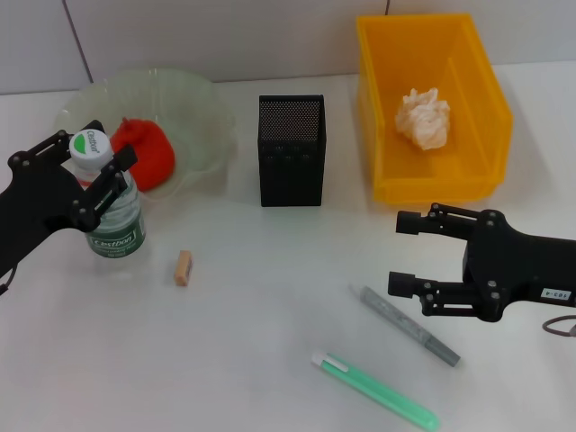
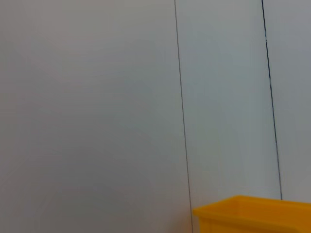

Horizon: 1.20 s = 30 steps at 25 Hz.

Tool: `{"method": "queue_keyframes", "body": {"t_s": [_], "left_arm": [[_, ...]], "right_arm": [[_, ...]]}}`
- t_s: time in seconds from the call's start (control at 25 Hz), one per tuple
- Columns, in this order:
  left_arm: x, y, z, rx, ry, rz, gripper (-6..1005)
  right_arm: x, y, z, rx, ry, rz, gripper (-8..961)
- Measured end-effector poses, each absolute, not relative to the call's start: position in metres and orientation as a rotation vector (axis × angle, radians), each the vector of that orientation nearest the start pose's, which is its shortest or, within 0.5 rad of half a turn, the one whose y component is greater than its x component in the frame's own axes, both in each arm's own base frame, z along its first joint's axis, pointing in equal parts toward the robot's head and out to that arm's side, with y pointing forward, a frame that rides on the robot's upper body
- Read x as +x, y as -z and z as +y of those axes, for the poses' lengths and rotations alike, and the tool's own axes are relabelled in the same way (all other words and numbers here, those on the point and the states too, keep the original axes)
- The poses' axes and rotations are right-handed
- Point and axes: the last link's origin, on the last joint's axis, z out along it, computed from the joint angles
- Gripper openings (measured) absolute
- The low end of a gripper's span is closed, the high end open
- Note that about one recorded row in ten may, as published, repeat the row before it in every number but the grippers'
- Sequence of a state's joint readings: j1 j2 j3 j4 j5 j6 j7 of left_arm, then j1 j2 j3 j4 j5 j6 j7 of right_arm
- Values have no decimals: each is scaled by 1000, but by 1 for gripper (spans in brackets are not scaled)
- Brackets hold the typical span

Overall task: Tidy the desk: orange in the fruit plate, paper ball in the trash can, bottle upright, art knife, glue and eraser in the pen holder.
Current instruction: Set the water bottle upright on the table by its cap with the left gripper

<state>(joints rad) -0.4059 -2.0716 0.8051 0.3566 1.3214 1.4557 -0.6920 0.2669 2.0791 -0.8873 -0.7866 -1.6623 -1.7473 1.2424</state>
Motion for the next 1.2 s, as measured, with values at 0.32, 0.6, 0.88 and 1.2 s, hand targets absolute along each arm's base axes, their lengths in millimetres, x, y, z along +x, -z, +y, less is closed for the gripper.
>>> {"method": "queue_keyframes", "body": {"t_s": [0.32,0.6,0.88,1.2], "left_arm": [[-290,1,321,-2164,911,-287,507],[-292,3,324,-2144,900,-324,510],[-297,1,324,-2079,914,-365,513],[-297,3,323,-2088,910,-370,609]], "right_arm": [[269,-17,265,-2688,-989,425,794],[269,-17,265,-2691,-989,426,794],[269,-17,265,-2692,-986,427,794],[268,-17,267,-2694,-987,420,794]]}}
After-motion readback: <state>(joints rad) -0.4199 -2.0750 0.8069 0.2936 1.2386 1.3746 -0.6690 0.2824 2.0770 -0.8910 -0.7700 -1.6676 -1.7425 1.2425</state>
